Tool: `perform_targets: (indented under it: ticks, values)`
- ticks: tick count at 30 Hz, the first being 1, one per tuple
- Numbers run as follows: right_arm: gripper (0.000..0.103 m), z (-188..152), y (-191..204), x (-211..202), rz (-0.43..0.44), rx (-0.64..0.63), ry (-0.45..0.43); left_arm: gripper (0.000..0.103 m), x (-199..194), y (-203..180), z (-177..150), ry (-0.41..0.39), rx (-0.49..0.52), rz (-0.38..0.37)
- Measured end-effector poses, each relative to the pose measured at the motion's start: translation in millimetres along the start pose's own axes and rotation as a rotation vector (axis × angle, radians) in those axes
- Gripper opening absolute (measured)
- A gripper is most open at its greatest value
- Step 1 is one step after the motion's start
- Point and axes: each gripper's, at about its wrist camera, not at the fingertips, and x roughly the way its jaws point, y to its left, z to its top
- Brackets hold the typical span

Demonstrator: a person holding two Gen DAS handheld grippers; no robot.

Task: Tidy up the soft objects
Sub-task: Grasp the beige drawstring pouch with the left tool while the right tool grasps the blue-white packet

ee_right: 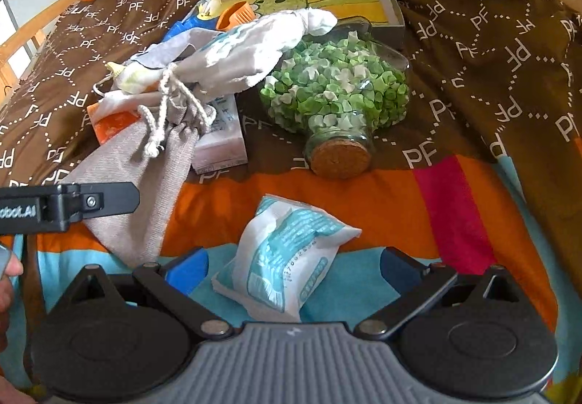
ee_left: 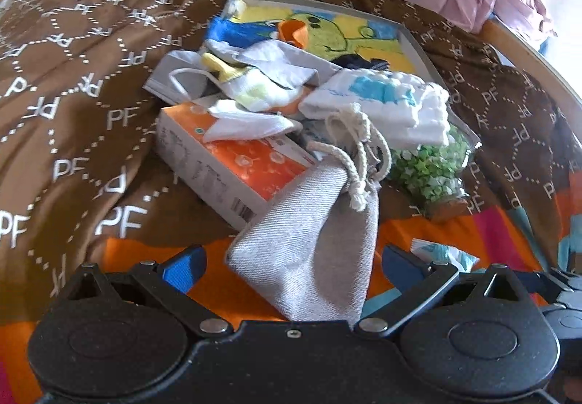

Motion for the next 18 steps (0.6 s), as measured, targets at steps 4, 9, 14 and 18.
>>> perform_targets:
  ticks: [4, 9, 14, 18]
  values:
    - [0.101, 2, 3, 5, 0.009, -0.006, -0.003, 0.102, 4, -3, 0, 0.014, 0.03, -0.035]
    - [0.097, 5, 6, 12, 0.01, 0.008, 0.0, 0.096, 10, 6, 0, 0.033, -0.044, -0.091]
    - [0.089, 5, 8, 14, 0.026, 0.014, -0.002, 0.081, 14, 15, 0, 0.039, -0.116, -0.131]
    - [0.083, 5, 14, 16, 0.042, -0.003, 0.002, 0.069, 16, 16, -2, 0.046, -0.12, -0.161]
